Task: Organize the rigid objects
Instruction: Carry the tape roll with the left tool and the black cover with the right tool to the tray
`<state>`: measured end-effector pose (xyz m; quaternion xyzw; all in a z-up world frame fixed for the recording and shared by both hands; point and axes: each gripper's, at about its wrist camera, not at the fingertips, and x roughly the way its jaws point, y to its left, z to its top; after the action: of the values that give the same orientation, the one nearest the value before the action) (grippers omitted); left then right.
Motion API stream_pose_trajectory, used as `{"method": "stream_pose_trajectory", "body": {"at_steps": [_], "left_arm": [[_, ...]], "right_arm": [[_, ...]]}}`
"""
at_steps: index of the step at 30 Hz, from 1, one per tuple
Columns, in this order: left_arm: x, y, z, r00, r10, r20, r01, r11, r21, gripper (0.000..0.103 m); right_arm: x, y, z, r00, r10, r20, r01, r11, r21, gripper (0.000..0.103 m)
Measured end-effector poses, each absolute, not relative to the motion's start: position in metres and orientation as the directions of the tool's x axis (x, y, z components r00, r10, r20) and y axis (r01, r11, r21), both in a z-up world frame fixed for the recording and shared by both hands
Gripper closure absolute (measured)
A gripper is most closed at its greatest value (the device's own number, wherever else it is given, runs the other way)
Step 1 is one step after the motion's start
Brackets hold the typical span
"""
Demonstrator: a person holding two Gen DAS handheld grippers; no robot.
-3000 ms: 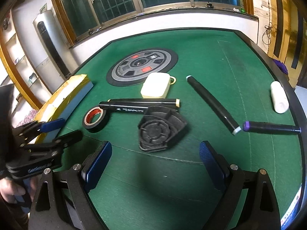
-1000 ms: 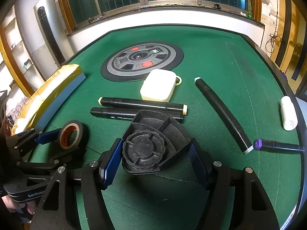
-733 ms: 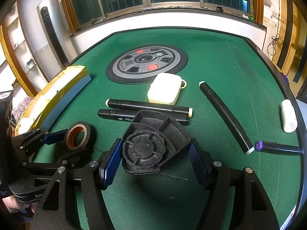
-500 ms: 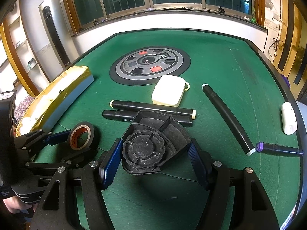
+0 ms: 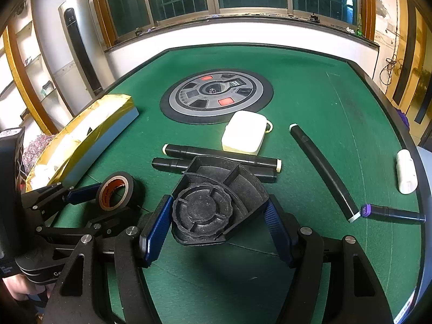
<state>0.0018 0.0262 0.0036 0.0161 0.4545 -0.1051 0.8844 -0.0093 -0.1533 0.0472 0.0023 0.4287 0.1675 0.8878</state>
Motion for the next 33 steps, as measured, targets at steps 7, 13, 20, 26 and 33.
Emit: {"method": "stream_pose_trajectory", "body": {"at_steps": [7, 13, 20, 26, 33], "left_arm": [[0.001, 0.027, 0.005, 0.567, -0.173, -0.806, 0.200, 0.977, -0.068, 0.042], [-0.002, 0.028, 0.008, 0.572, -0.172, -0.802, 0.196, 0.978, -0.069, 0.042], [-0.004, 0.029, 0.012, 0.580, -0.172, -0.796, 0.195, 0.978, -0.069, 0.042], [-0.005, 0.029, 0.017, 0.589, -0.174, -0.789, 0.194, 0.978, -0.071, 0.042], [-0.009, 0.041, 0.032, 0.615, -0.174, -0.769, 0.179, 0.981, -0.079, 0.042]], "right_arm": [[-0.010, -0.151, 0.048, 0.576, 0.303, -0.759, -0.301, 0.942, 0.148, 0.040], [-0.011, -0.151, 0.049, 0.578, 0.305, -0.757, -0.302, 0.941, 0.149, 0.040], [-0.012, -0.150, 0.051, 0.578, 0.311, -0.754, -0.308, 0.939, 0.151, 0.040], [-0.012, -0.149, 0.051, 0.578, 0.311, -0.754, -0.309, 0.939, 0.151, 0.040], [-0.012, -0.146, 0.053, 0.579, 0.316, -0.752, -0.315, 0.937, 0.152, 0.040]]}}
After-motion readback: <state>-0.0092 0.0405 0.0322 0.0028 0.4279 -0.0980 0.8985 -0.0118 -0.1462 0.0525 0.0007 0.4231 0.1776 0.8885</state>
